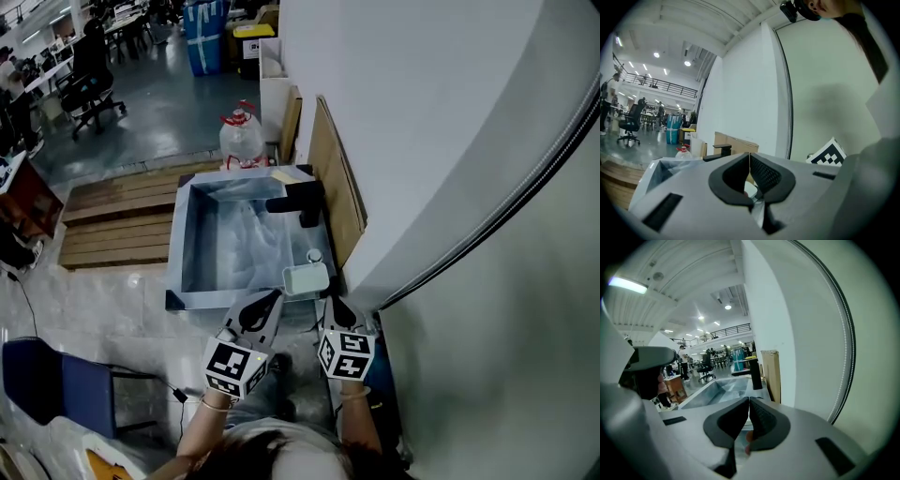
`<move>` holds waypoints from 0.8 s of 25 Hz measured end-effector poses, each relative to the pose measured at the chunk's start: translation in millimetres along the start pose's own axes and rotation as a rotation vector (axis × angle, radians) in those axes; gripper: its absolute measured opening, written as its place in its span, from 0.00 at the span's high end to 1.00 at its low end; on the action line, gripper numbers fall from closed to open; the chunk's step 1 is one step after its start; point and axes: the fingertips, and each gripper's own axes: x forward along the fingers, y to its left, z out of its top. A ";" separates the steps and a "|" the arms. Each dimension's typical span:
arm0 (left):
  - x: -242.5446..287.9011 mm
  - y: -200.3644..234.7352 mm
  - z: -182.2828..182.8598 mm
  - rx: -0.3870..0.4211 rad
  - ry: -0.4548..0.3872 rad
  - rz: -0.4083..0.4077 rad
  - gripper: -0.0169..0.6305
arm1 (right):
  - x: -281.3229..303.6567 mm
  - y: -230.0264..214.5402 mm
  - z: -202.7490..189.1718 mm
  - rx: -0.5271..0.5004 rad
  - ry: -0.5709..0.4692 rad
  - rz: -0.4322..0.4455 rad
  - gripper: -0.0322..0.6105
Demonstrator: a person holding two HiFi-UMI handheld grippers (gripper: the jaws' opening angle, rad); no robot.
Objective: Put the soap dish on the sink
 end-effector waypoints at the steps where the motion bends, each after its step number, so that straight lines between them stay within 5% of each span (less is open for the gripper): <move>1: -3.4 -2.3 2.0 0.002 -0.006 0.002 0.96 | -5.0 1.4 1.3 0.002 -0.007 0.006 0.91; 20: -68.3 -25.4 23.4 0.037 -0.063 0.052 0.96 | -92.6 39.9 37.1 -0.081 -0.173 0.063 0.91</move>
